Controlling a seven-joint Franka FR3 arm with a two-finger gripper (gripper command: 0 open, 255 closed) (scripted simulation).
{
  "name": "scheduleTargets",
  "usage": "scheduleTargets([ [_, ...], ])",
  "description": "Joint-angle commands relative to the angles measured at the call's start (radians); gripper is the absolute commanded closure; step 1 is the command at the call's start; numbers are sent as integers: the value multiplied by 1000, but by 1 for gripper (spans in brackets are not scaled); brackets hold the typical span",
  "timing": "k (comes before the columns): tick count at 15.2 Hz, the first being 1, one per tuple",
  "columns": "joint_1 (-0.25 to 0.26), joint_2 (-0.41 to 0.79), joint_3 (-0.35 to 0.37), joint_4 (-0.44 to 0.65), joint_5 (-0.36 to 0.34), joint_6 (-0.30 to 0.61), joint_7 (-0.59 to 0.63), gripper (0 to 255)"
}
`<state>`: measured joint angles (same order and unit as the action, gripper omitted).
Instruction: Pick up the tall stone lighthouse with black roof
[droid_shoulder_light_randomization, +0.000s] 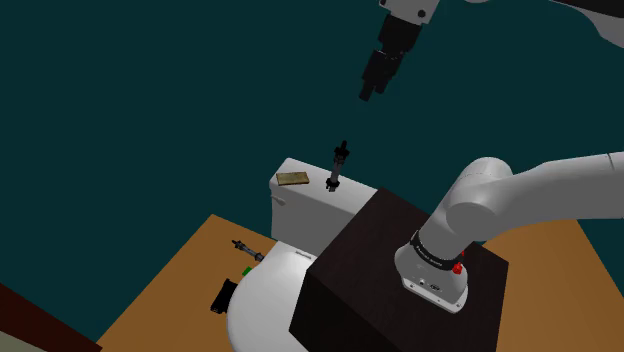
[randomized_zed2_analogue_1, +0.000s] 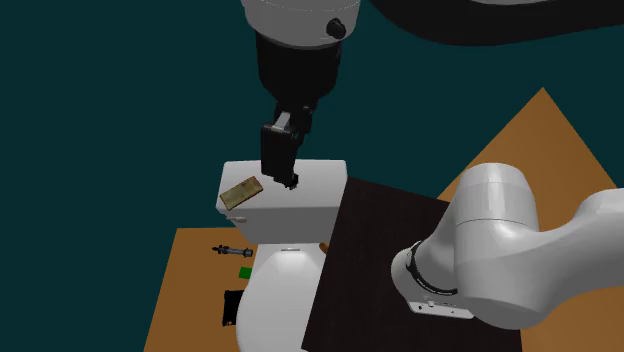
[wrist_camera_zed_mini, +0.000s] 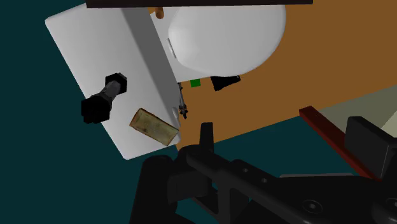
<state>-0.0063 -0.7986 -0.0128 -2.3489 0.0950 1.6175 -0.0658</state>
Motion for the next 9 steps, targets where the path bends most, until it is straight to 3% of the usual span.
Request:
scheduleTargets([
  [1,0,0,0,0,0,0,0,0],
  [9,-37,200,-105,-38,-38,162,-108,0],
])
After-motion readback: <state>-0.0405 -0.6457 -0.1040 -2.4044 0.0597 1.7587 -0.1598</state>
